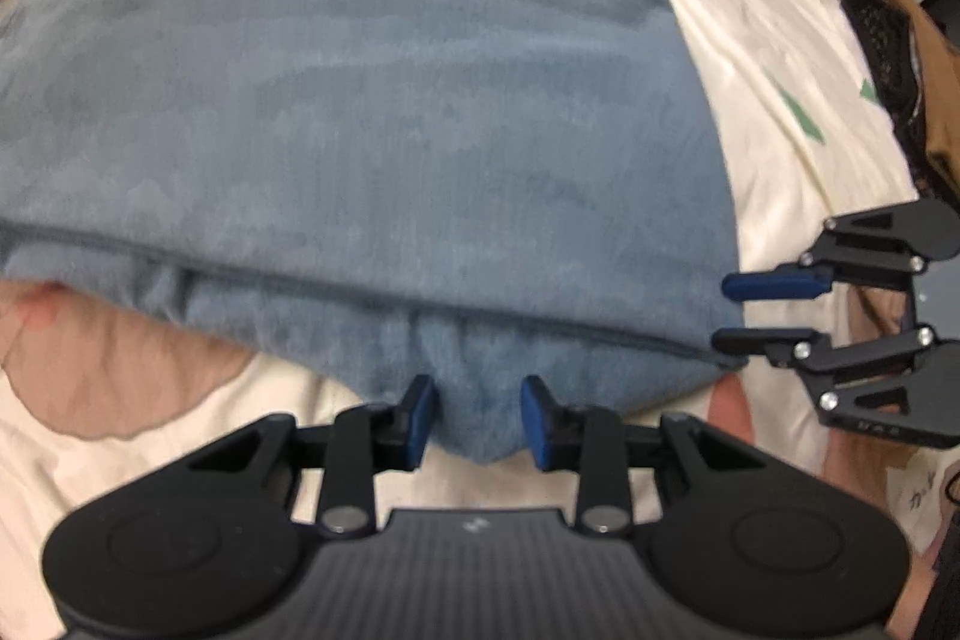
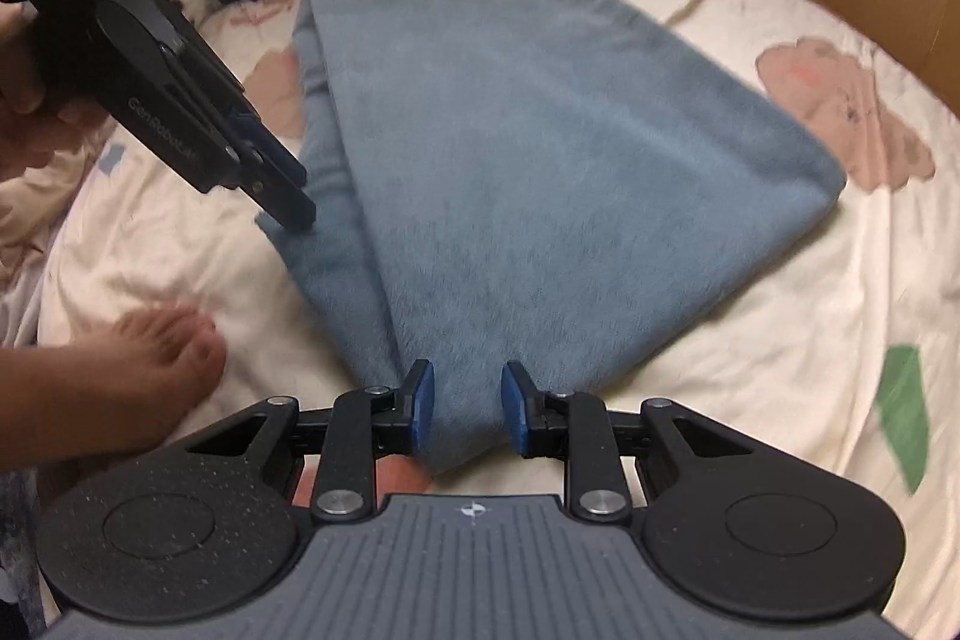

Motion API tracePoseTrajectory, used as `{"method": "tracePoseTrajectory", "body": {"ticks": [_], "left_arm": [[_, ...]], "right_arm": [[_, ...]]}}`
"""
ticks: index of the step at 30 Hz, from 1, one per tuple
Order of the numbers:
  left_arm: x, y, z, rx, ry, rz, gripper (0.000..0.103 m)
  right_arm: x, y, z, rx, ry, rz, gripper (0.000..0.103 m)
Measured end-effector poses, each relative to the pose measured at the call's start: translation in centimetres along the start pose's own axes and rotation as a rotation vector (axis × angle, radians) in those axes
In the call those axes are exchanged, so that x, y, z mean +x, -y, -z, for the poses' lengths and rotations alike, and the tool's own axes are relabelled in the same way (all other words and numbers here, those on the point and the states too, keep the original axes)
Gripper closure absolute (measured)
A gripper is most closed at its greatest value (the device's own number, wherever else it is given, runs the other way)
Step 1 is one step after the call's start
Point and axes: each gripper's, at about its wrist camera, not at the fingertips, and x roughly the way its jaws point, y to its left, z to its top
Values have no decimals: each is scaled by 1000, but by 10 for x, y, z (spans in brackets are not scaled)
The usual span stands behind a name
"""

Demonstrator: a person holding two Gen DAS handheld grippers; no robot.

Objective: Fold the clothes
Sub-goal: 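Grasp the jeans edge with the left gripper while the right gripper grasps its end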

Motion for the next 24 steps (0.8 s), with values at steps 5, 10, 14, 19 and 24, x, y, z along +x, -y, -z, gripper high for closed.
{"method": "tracePoseTrajectory", "body": {"ticks": [5, 10, 14, 19, 24], "left_arm": [[14, -4, 6, -14, -4, -3, 67], [5, -3, 3, 5, -17, -6, 68], [-10, -14, 3, -47, 6, -6, 70], [-15, -29, -1, -118, 18, -2, 70], [-9, -33, -3, -179, 15, 17, 68]], "right_arm": [[5, -7, 3, -39, -15, 25, 70], [-6, 3, -2, 25, 3, 0, 71], [-16, 26, -4, 183, 31, 3, 70], [-19, 54, -4, 368, 60, -23, 70], [-11, 77, 0, 532, 68, -29, 69]]}}
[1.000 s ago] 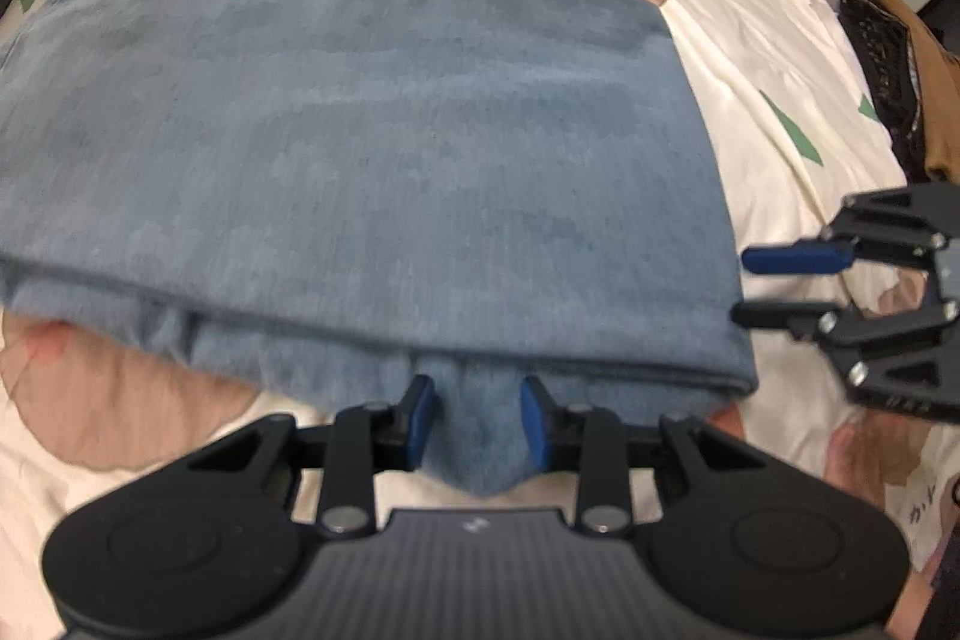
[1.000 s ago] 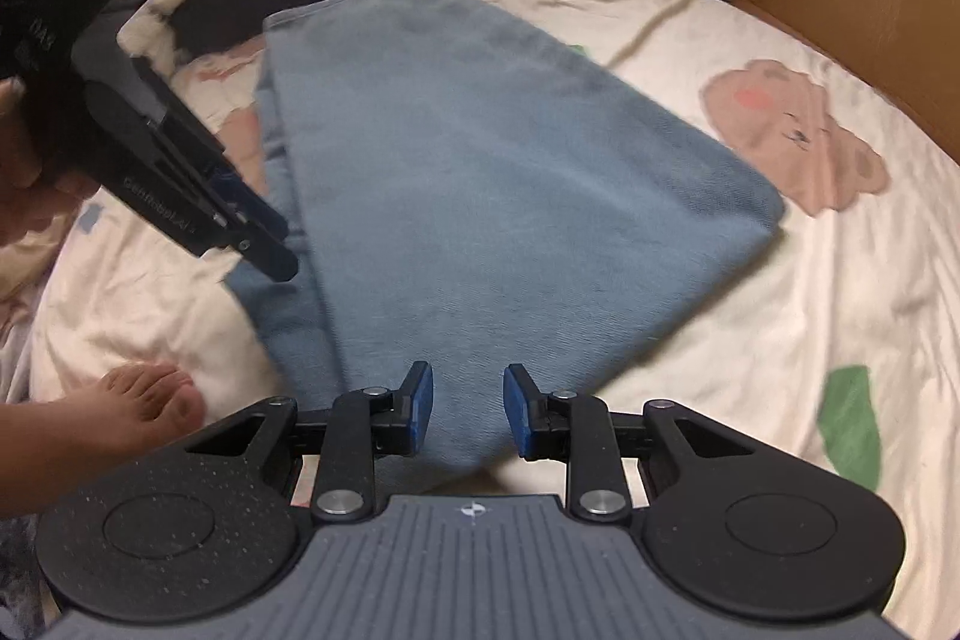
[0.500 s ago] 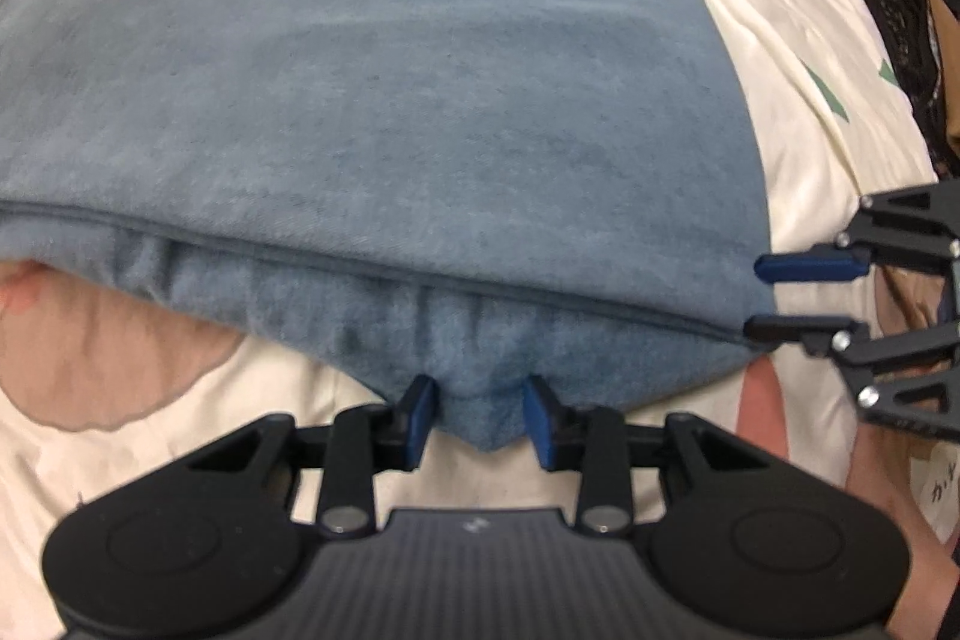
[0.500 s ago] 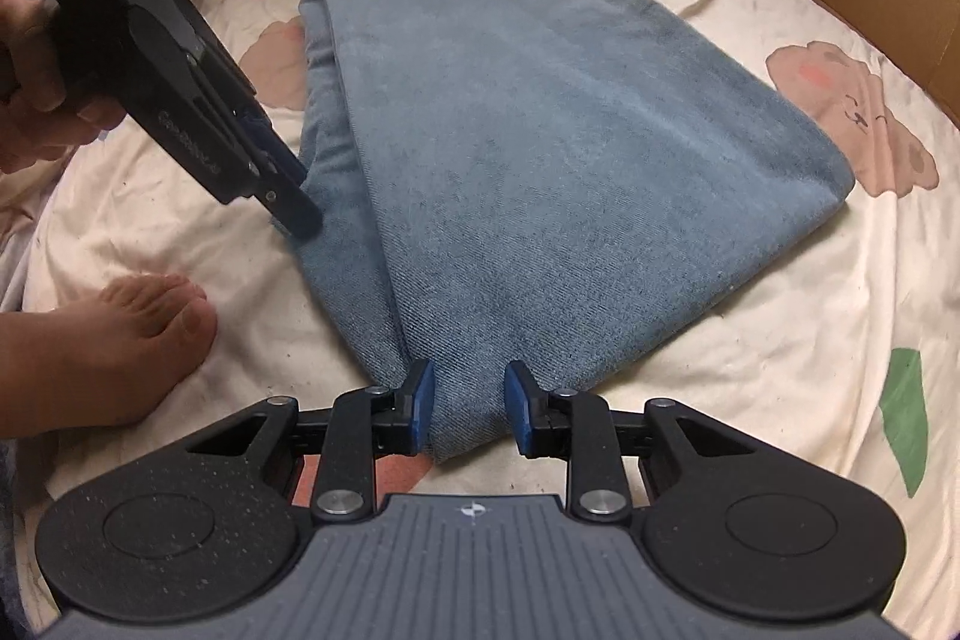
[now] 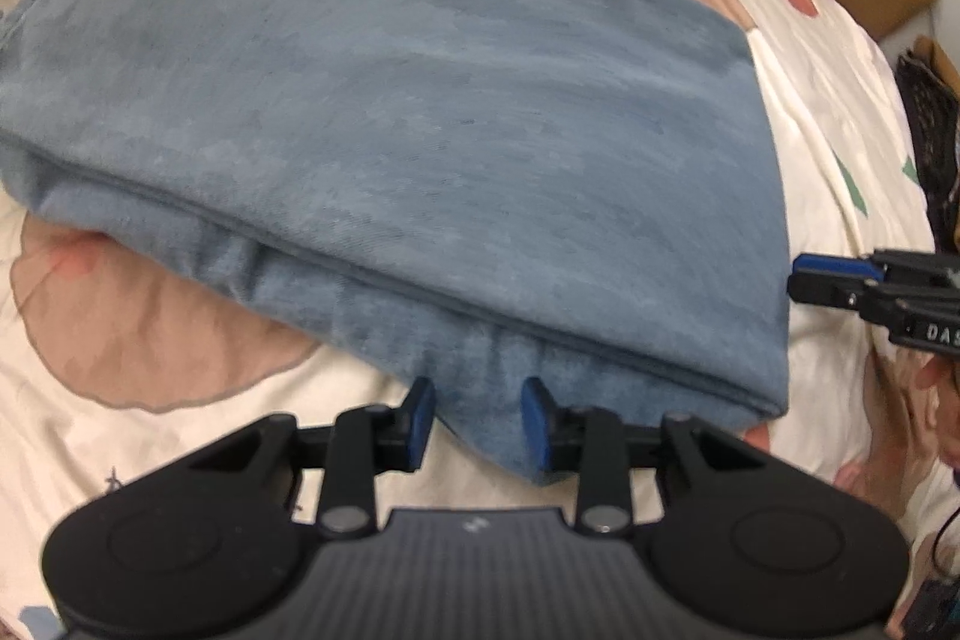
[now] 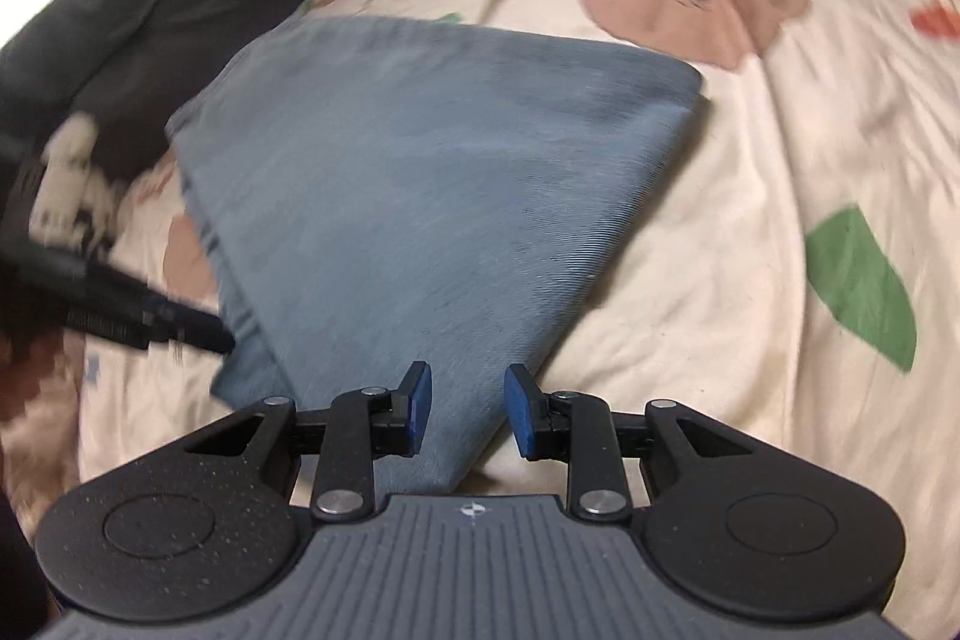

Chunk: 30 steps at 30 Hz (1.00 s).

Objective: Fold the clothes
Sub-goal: 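Grasp the jeans edge with the left gripper while the right gripper grasps its end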

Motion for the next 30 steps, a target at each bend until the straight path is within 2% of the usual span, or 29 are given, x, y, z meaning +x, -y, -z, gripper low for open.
{"method": "tracePoseTrajectory", "body": {"ticks": [6, 12, 16, 18, 26, 30], "left_arm": [[6, -11, 0, -68, 0, 25, 65], [11, -12, -3, -88, -3, 33, 65], [12, -15, -3, -103, -4, 49, 65], [13, -18, -3, -130, -4, 58, 65], [17, -32, 2, -289, 23, 117, 65], [18, -35, 2, -309, 18, 125, 65]], "right_arm": [[15, 24, -1, 186, -13, -9, 68], [21, 30, -3, 309, -11, -94, 68], [15, 36, -3, 387, 21, -163, 68], [17, 40, -4, 436, 23, -170, 68], [38, 49, -6, 534, 8, -206, 68], [43, 51, -6, 560, -2, -243, 70]]}}
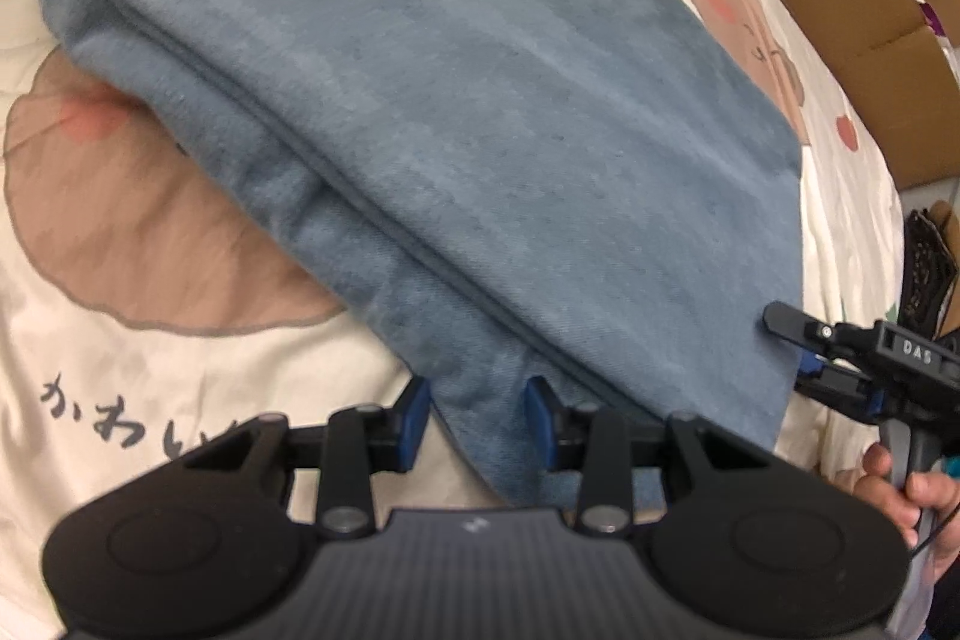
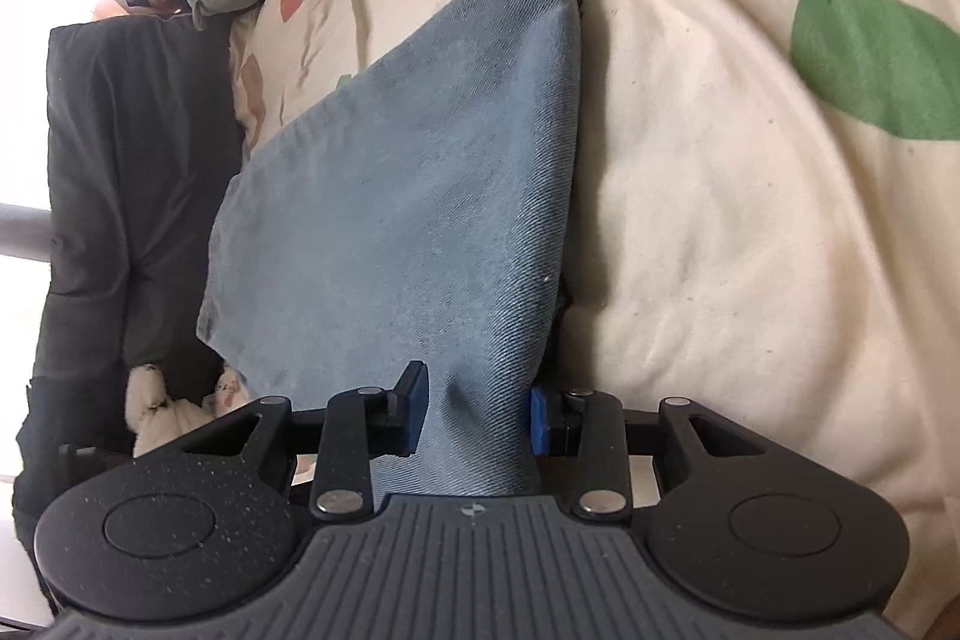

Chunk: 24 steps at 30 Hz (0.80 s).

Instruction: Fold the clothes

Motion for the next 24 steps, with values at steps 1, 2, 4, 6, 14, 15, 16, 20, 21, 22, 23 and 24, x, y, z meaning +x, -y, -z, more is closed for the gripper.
{"method": "tracePoseTrajectory", "body": {"ticks": [1, 2, 4, 6, 14, 15, 16, 20, 21, 22, 23, 24], "left_arm": [[-1, -1, 0, -3, -1, 4, 65], [-2, -2, -1, -6, -1, 9, 65], [-3, -3, -1, -12, -1, 18, 65], [-4, -5, -1, -19, -1, 24, 65], [-10, -21, 6, -94, -8, 56, 65], [-10, -22, 7, -97, -12, 57, 65], [-10, -22, 8, -96, -14, 56, 65], [-8, -20, 8, -99, -15, 51, 70], [-9, -19, 8, -96, -15, 53, 73], [-9, -19, 8, -93, -14, 55, 79], [-10, -18, 8, -92, -15, 61, 91], [-10, -18, 7, -95, -20, 80, 94]], "right_arm": [[-1, 1, -1, 7, 1, -10, 73], [-2, 1, -2, 15, 2, -20, 77], [-4, 3, -4, 30, 4, -41, 80], [-4, 5, -4, 48, 5, -47, 80], [7, 17, -7, 121, -1, -55, 78], [9, 17, -8, 120, 4, -64, 78], [11, 16, -8, 117, 10, -68, 78], [10, 15, -7, 109, 13, -52, 92], [8, 13, -8, 99, 14, -50, 93], [7, 11, -9, 90, 15, -47, 95], [5, 8, -9, 80, 15, -45, 96], [3, 6, -10, 75, 19, -46, 97]]}}
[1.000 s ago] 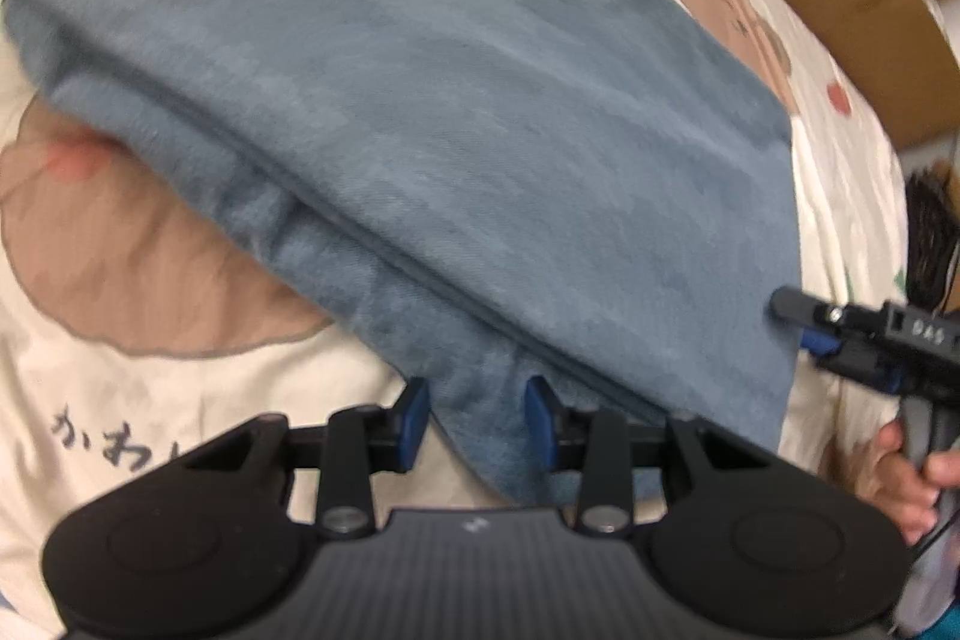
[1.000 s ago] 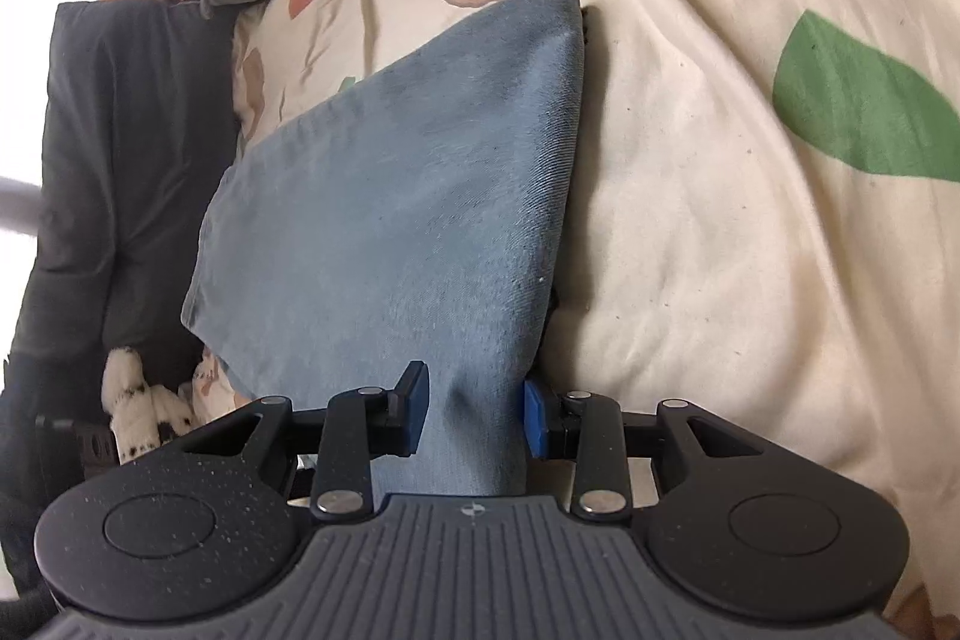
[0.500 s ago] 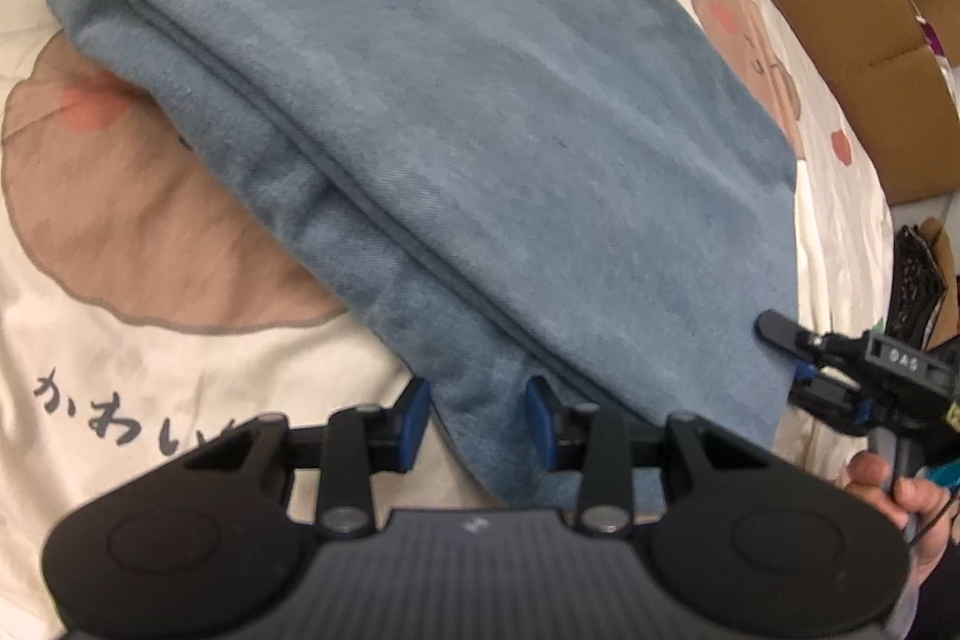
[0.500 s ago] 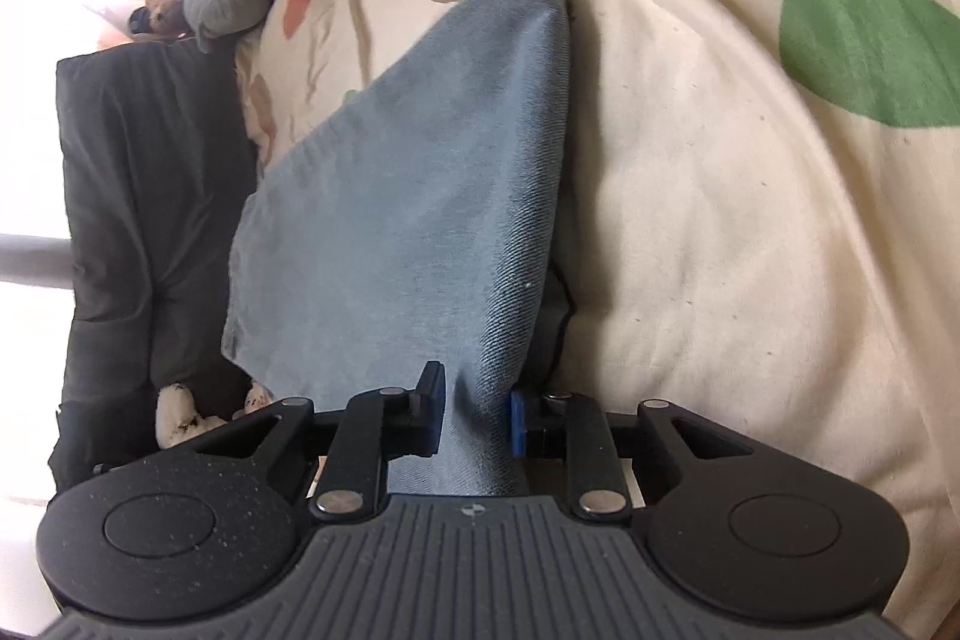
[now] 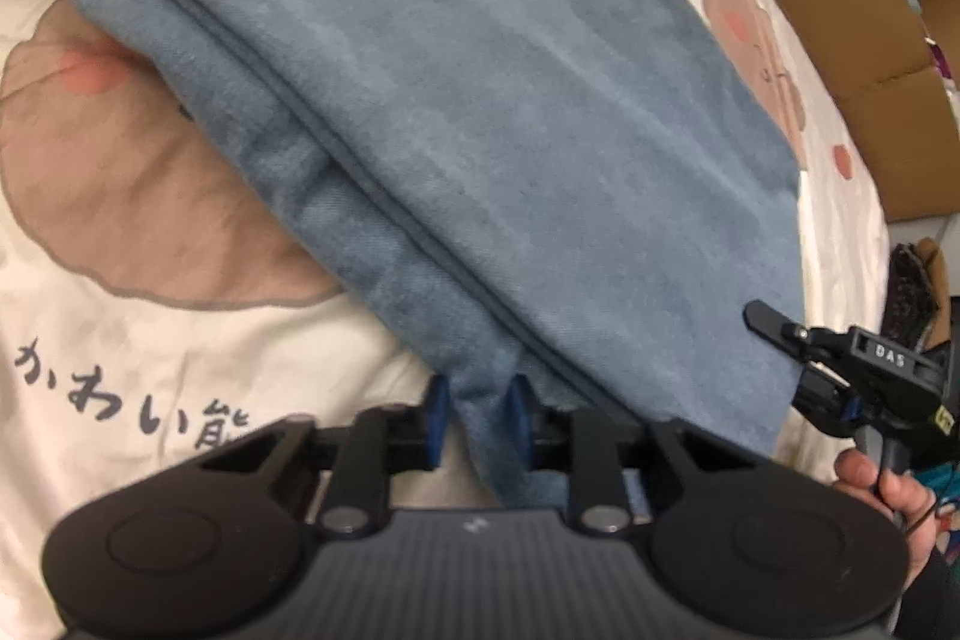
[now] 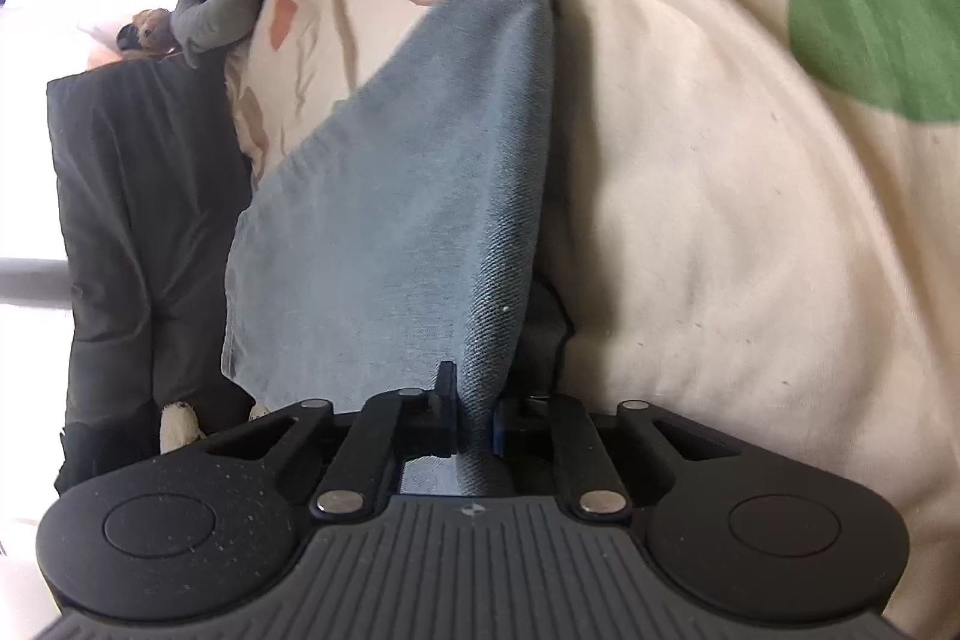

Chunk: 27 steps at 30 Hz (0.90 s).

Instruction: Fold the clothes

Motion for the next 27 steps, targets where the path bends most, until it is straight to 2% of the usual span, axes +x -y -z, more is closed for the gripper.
{"method": "tracePoseTrajectory", "body": {"ticks": [6, 13, 21, 27], "left_arm": [[-6, 7, 0, 34, -4, 6, 97], [-15, 19, -1, 57, -2, 51, 98], [-9, 55, 6, 173, -68, 143, 100], [10, 89, 11, 295, -129, 202, 100]], "right_arm": [[-15, -16, -3, -27, 22, -35, 98], [-34, -33, -19, -38, 59, -71, 98], [-78, -50, -45, -78, 124, -32, 98], [-119, -36, -58, -65, 185, 22, 98]]}}
